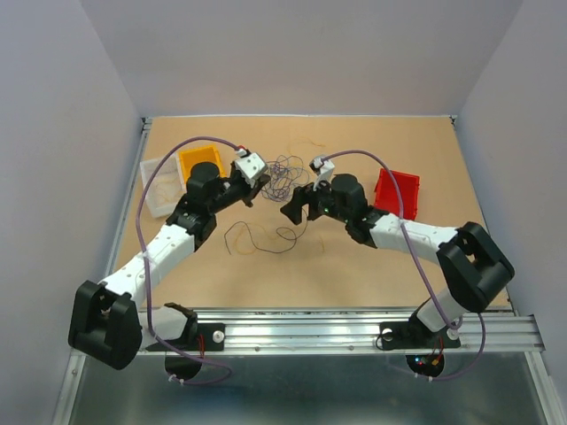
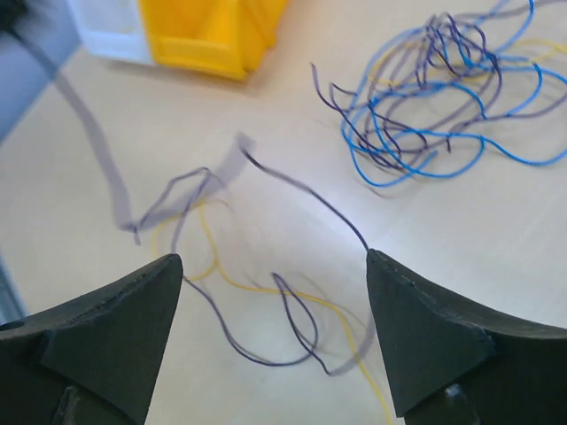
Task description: Untangle the cables
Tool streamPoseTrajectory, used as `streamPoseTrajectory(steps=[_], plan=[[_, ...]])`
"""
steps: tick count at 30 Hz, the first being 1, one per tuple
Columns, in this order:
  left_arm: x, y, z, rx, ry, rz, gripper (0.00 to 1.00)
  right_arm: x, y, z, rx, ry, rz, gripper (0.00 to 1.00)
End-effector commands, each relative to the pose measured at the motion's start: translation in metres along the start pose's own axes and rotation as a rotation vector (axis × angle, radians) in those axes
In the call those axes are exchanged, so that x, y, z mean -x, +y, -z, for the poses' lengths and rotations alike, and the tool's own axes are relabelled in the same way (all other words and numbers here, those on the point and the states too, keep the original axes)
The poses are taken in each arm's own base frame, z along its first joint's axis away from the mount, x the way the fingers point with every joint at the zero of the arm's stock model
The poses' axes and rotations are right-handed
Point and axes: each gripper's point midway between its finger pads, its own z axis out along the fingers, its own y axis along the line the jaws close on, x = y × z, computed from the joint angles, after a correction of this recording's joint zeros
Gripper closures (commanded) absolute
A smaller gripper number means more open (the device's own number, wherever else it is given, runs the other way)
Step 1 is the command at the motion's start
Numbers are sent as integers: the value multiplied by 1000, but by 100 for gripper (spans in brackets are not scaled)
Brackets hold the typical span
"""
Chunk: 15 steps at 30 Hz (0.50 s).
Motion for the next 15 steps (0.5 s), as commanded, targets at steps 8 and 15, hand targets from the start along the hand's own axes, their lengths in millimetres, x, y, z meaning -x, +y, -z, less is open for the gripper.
streamPoseTrajectory(steps=[8,15], plan=[[40,50,29,206,-137,49,96,-17,-32,-41,-138,150,16,12],[40,62,34,219,-146,74,96,-19,-23,-48,-77,175,17,81]])
